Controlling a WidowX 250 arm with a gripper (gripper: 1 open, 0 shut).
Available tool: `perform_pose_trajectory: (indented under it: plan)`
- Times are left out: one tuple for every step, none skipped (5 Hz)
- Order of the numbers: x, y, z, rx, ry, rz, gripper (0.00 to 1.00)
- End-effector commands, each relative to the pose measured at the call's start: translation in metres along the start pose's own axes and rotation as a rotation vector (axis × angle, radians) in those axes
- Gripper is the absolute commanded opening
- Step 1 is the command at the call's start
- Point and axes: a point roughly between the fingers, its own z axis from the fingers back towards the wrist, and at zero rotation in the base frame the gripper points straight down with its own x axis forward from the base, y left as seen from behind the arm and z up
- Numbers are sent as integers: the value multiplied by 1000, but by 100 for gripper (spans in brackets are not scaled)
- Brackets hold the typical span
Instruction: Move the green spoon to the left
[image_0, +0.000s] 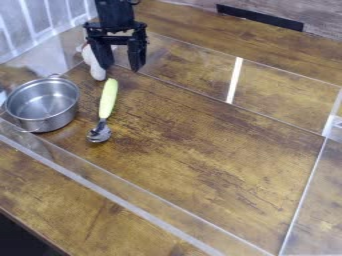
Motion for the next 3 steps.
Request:
perform_pose_trajectory:
  plan:
    - [10, -10, 44, 35, -101, 20, 100]
    - [3, -3, 37, 36, -82, -71, 100]
    - [-3, 4, 30, 36, -65, -160, 100]
